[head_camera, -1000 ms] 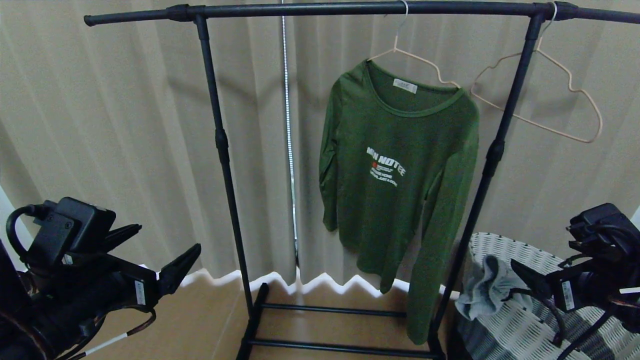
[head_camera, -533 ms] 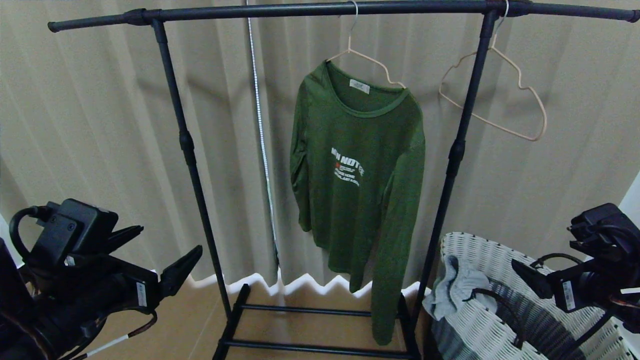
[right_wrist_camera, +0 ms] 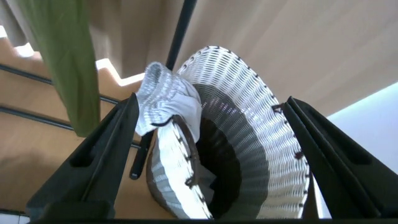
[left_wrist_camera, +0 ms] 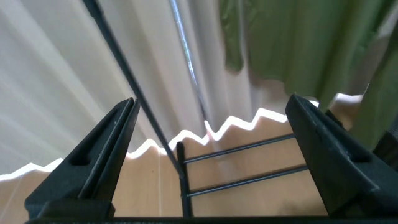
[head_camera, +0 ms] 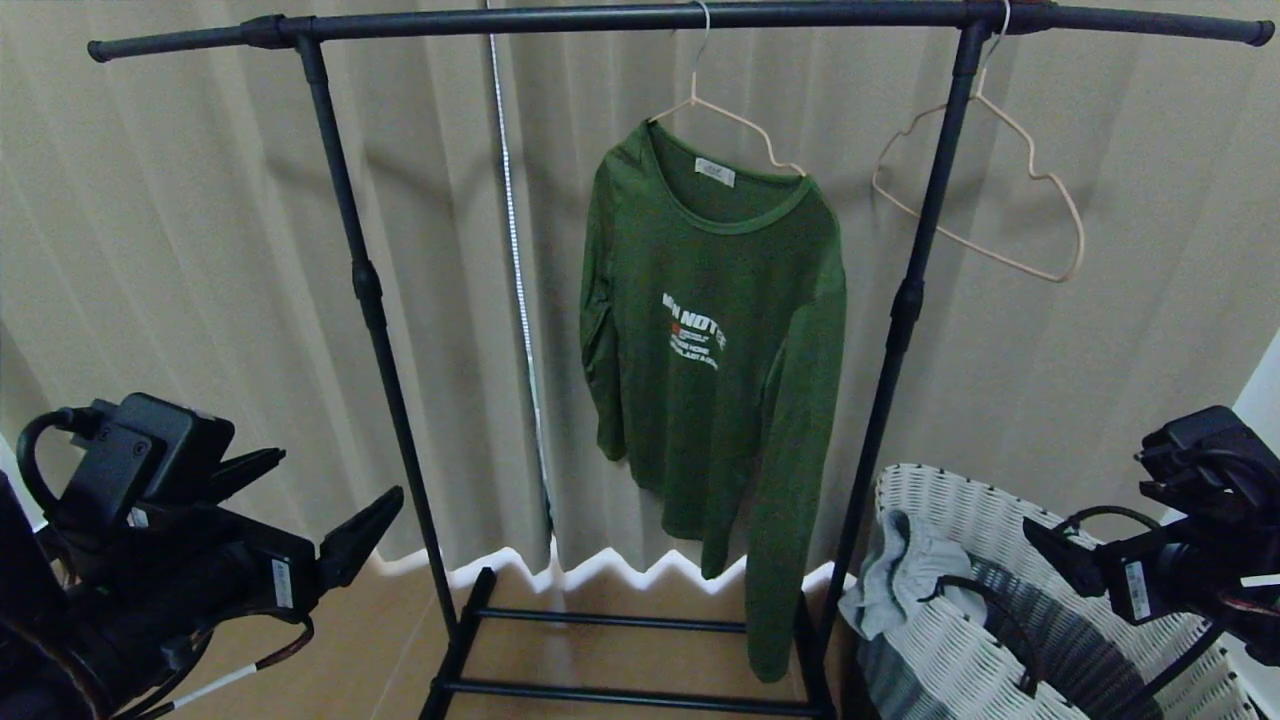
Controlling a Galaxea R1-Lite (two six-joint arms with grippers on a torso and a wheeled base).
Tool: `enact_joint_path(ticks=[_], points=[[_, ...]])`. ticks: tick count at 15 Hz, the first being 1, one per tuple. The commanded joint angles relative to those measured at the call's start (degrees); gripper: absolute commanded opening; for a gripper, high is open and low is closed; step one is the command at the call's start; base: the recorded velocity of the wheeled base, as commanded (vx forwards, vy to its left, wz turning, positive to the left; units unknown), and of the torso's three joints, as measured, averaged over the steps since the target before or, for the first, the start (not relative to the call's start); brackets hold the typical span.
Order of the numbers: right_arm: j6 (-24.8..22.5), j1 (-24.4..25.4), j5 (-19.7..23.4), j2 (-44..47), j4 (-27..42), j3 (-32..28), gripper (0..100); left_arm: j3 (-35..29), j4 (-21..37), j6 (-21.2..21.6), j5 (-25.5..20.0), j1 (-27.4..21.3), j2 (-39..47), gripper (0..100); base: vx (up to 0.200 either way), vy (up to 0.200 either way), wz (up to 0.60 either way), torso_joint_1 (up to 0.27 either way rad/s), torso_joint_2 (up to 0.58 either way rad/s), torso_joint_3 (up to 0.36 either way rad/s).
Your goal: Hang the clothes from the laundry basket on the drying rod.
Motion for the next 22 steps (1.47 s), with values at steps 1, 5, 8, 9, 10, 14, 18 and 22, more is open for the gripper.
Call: enact_joint_path(ticks=[1,5,8,9,10,14,18,22], points=[[0.0,0.1,0.0,0.0,-0.1,0.3,100,0.0,0.0,0.0,0.0,0.0,0.0,100,0.2,0.0,0.0,-0.002,0.01,0.007],[0.0,0.1,0.0,0.2,-0.1,0.5,100,0.0,0.0,0.1,0.0,0.0,0.0,100,0.2,0.0,0.0,0.002,0.0,0.002],[0.0,0.1,0.0,0.9,-0.1,1.2,100,0.1,0.0,0.1,0.0,0.0,0.0,100,0.2,0.0,0.0,0.004,0.0,0.002],[0.0,0.1,0.0,2.1,-0.1,1.7,100,0.2,0.0,0.1,0.0,-0.1,0.2,100,0.2,0.0,0.0,0.007,0.0,-0.002],[0.0,0.1,0.0,2.7,-0.1,2.0,100,0.2,0.0,0.1,0.0,-0.1,0.7,100,0.2,0.0,0.0,0.002,0.01,0.002],[-0.2,0.1,-0.3,8.7,0.2,3.1,100,0.4,-0.1,0.2,0.0,-0.3,1.5,100,0.05,0.0,0.0,-0.001,0.0,0.003],[-6.8,0.3,-2.5,19.7,0.4,3.6,100,0.5,-0.1,0.2,0.1,-0.8,1.2,100,0.0,0.0,0.0,0.0,0.0,0.0],[-6.7,0.9,-4.0,26.0,-1.4,2.9,100,0.5,-0.1,0.2,0.0,-0.7,1.1,100,0.0,0.0,0.0,0.0,0.0,0.0]])
